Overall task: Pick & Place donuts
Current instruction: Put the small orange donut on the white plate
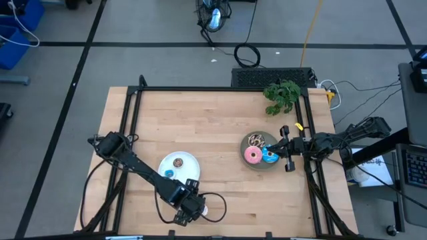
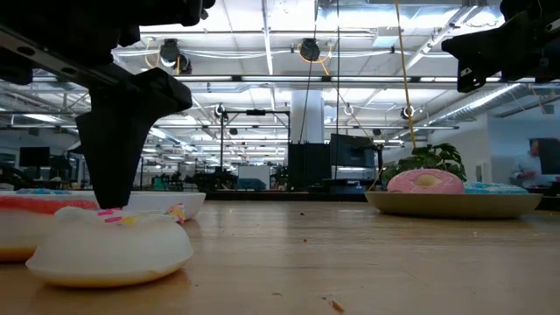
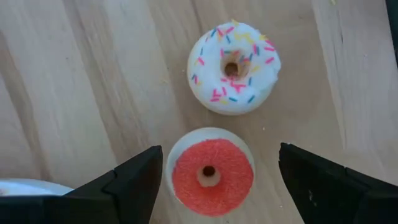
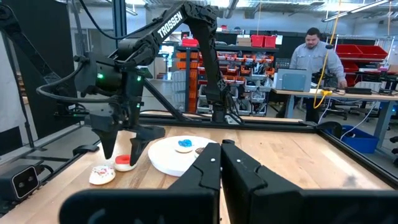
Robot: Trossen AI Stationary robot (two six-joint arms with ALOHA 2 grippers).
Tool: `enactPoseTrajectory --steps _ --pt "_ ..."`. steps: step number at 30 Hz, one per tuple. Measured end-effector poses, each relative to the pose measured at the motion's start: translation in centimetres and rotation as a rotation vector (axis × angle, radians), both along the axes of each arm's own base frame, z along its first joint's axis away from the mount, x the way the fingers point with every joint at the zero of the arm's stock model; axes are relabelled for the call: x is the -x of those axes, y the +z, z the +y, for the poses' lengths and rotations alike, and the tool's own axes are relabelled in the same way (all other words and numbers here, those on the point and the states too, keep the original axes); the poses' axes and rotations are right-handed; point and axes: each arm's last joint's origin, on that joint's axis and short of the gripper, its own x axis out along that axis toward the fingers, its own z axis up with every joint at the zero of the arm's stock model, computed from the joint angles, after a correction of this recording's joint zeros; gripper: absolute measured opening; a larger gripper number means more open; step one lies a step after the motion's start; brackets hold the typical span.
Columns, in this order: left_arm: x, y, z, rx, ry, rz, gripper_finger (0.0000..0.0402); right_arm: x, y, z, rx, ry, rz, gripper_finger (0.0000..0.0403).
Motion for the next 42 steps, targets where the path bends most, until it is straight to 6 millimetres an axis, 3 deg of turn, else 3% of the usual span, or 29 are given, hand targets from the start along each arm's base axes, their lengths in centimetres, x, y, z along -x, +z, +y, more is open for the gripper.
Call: enactPoseTrajectory --steps 10,17,26,42 --pt "-0.1 -0.1 0.2 -0.002 0.004 -0.002 0.0319 0.0 0.0 0.0 0.000 0.000 0.000 0.0000" --pt "0.7 -1.6 0.7 -0.015 0.008 0.033 0.0319 0.0 0.0 0.0 0.000 0.000 0.000 0.0000" --pt "0.5 -1.7 0.6 -0.009 0.003 -0.018 0.0315 0.0 0.1 0.0 -0.002 0.000 -0.008 0.0000" --pt "0.4 -1.6 0.5 0.019 0.006 -0.005 0.0143 0.0 0.1 0.0 -0.002 0.000 -0.008 0.0000"
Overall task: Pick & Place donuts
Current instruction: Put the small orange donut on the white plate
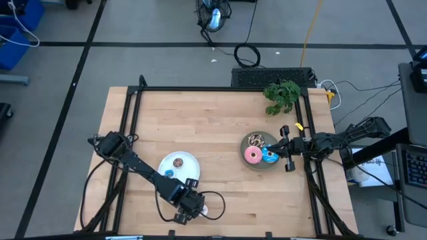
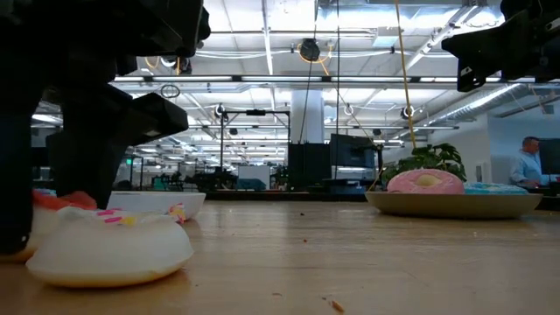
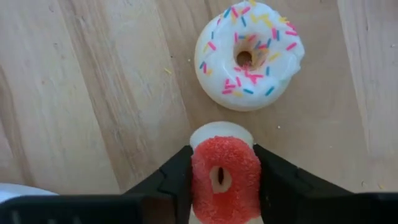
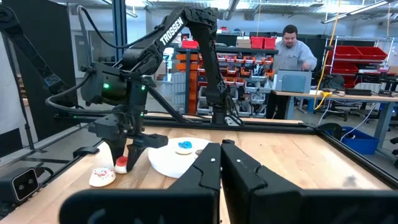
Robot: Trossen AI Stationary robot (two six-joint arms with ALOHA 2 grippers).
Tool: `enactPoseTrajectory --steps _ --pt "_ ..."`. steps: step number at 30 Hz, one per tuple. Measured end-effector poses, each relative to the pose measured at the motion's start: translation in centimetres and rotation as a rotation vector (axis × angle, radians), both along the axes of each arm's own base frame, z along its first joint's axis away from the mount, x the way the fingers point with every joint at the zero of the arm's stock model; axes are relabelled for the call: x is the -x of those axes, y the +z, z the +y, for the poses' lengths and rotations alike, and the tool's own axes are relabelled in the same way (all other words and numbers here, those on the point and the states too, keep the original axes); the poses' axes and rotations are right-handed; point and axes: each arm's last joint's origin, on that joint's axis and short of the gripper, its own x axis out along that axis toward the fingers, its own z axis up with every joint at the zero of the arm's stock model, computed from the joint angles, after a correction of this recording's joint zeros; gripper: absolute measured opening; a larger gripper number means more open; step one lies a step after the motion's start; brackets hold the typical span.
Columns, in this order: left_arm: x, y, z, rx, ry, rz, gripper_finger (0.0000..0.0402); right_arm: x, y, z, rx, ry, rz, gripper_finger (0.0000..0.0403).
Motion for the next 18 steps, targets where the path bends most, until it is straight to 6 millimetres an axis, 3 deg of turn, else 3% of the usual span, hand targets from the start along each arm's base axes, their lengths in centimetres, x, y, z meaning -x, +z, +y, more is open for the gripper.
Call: enactPoseTrajectory --steps 4,8,18 --pt "-0.5 0.7 -0.3 0.018 -0.001 -0.014 0.0127 0.0 0.0 0.0 0.000 0.000 0.000 0.0000" --pt "-1.0 2.6 -0.7 -0.001 -0.003 -0.008 0.0125 0.0 0.0 0.0 0.000 0.000 0.001 0.0000" --pt "-1.6 10.6 -0.3 -0.154 0.026 0.048 0.0134 0.0 0.0 0.0 -0.003 0.001 0.001 0.0000"
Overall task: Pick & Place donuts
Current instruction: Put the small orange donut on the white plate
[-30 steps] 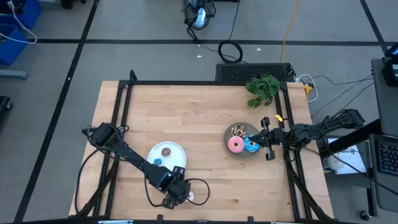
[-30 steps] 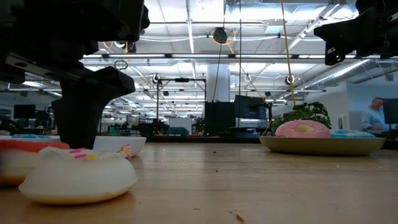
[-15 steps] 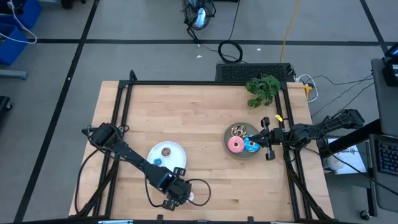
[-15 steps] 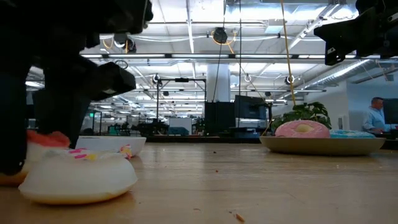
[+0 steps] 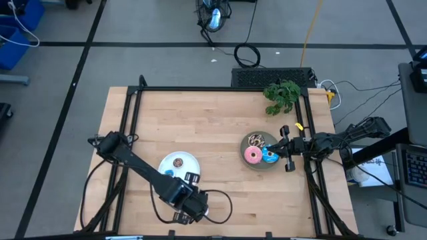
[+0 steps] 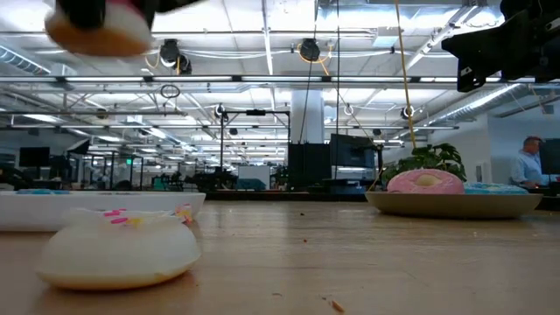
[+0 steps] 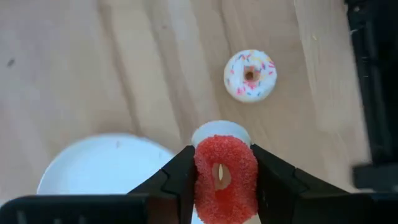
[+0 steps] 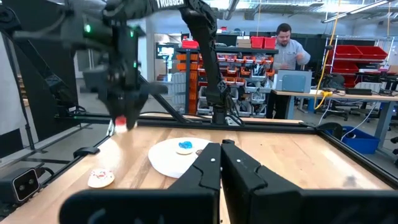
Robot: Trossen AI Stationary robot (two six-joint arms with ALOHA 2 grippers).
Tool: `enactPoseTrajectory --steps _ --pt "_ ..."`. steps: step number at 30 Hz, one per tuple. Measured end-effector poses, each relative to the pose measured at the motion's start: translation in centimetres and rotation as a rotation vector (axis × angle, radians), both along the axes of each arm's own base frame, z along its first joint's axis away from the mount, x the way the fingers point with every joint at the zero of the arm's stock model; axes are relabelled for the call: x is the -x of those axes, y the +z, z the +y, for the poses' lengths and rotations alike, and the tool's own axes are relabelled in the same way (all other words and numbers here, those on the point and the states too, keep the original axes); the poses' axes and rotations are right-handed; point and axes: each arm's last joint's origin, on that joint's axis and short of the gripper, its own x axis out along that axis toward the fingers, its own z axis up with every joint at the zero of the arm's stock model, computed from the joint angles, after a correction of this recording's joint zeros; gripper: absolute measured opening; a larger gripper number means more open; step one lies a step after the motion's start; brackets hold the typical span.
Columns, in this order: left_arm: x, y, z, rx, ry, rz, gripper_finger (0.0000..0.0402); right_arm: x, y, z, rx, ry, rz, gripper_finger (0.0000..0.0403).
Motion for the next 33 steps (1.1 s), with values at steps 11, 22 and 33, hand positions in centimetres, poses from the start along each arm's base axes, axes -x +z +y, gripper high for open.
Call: enactPoseTrajectory --steps 11,22,33 --pt "1.0 5.2 1.9 -0.046 0.198 0.110 0.0134 0.0 0.0 0.0 0.000 0.000 0.000 0.0000" --pt "2.9 5.0 5.4 -0.081 0.282 0.112 0.0134 0.0 0.0 0.0 -0.007 0.003 0.001 0.0000" --pt "5.7 -1.7 9.8 0.022 0.437 0.002 0.0134 0.0 0.0 0.0 0.004 0.002 0.001 0.0000"
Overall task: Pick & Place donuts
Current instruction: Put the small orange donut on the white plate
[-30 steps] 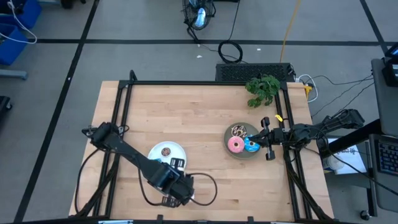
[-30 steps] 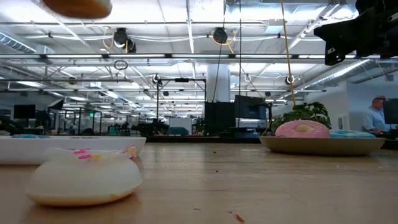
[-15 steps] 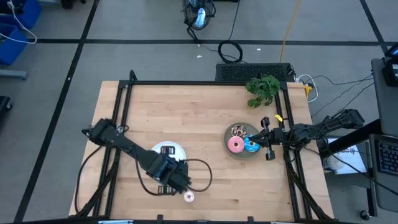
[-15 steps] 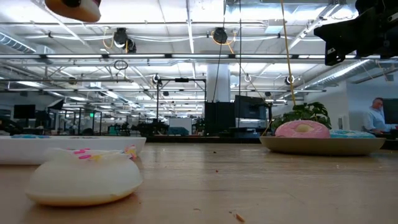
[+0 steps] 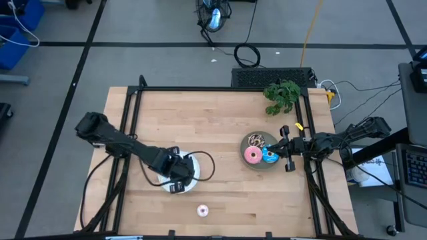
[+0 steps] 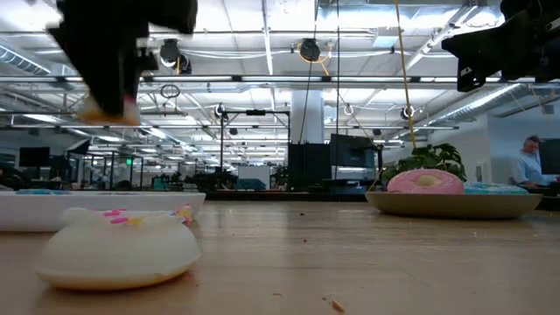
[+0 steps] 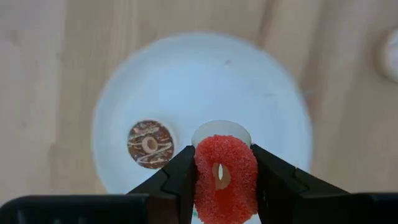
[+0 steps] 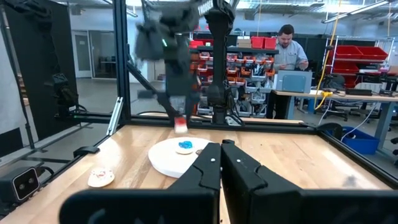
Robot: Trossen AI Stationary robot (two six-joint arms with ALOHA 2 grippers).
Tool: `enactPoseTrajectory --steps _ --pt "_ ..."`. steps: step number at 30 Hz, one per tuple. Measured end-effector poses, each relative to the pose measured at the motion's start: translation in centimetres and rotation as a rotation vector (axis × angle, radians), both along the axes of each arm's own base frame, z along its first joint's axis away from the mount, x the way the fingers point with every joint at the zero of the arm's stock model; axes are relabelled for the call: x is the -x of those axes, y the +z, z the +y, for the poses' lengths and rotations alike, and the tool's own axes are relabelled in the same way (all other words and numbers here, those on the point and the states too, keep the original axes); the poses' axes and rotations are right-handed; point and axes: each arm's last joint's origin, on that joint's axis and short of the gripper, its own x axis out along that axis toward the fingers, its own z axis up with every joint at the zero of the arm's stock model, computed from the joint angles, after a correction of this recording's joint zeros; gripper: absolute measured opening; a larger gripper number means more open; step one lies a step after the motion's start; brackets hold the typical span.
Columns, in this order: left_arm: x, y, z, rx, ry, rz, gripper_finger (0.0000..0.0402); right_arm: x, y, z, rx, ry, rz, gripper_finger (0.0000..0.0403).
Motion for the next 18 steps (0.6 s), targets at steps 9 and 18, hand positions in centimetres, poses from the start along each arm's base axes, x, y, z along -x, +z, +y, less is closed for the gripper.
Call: enactPoseTrajectory --steps 9,18 --pt "-0.4 -4.5 -0.5 0.084 -0.034 -0.023 0.0134 0.0 0.0 0.0 0.000 -0.001 0.000 0.0000" --pt "0.0 -6.8 -1.6 -0.043 -0.105 -0.005 0.0134 0.0 -0.1 0.0 -0.005 -0.001 0.006 0.0000"
